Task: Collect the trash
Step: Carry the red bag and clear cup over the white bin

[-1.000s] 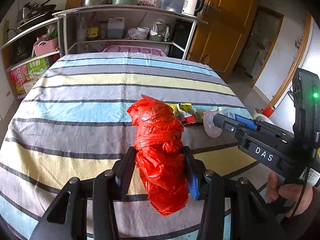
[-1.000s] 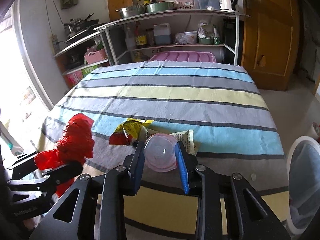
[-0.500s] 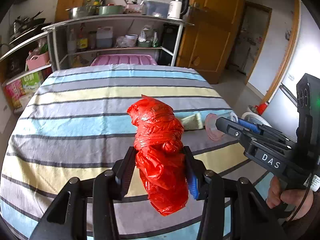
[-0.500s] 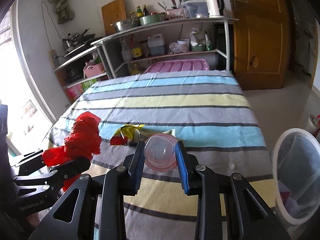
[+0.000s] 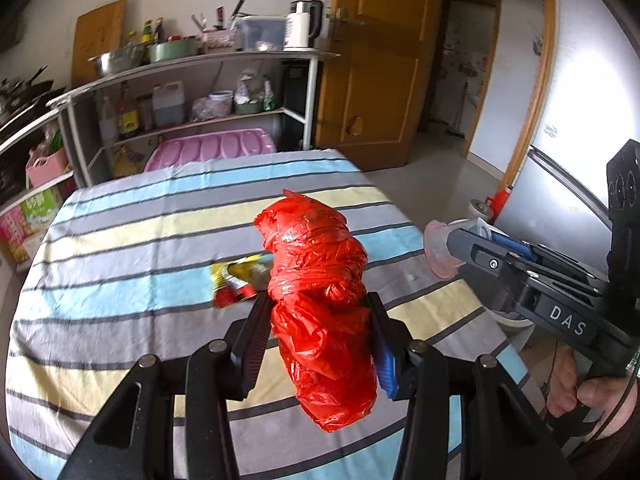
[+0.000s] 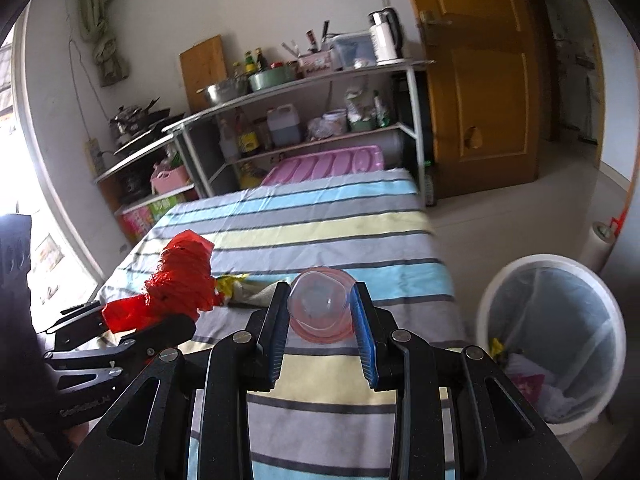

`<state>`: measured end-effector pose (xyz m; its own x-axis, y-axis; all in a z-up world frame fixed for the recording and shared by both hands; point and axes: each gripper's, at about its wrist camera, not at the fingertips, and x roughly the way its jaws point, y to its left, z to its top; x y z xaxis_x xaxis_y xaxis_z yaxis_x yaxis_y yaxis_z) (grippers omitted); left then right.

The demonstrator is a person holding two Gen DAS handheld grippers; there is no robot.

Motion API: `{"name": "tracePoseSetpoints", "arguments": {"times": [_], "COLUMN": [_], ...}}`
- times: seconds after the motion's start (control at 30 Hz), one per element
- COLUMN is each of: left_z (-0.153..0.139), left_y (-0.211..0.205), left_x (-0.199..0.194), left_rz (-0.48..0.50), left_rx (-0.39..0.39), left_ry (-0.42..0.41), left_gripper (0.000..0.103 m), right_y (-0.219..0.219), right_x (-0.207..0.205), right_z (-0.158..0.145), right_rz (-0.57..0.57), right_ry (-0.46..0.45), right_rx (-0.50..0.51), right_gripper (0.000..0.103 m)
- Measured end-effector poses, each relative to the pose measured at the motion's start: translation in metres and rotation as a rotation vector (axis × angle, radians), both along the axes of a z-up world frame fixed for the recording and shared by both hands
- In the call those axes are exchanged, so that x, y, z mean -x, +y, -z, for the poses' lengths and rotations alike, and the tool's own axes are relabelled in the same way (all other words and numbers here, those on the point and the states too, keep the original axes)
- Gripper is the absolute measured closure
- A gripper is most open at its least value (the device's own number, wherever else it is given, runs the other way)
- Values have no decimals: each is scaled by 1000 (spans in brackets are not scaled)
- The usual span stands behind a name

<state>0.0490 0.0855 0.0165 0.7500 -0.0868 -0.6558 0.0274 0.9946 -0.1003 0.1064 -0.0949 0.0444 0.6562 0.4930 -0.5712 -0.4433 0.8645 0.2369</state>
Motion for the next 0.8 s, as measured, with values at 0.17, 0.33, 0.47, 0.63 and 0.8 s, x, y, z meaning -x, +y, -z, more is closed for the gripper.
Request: {"name": "tracePoseSetpoints", "arguments": {"times": [0.17, 0.33, 0.47, 0.63, 0.8], "left_z": [-5, -11, -18, -20, -18], "left_y": [-25, -54, -84, -120, -157], "left_x": [-9, -20, -29, -40, -51], "left_rz": [53, 104, 164, 237, 312], "left_rx": [-13, -27, -29, -38, -41], "left_ry": [-10, -28, -44, -41, -30], "left_gripper": [55, 55, 55, 55, 55], "right_y": [-29, -65, -92, -128, -159], "right_x": [4, 7, 7, 9, 9], "right_z": [-4, -7, -11, -12, -4], "right_rz": [63, 139, 206, 280, 348], "right_ry": [-9, -16, -24, -24, -2], "right_rx": [-7, -18, -20, -22, -22], "right_gripper": [71, 71, 71, 71, 71]}}
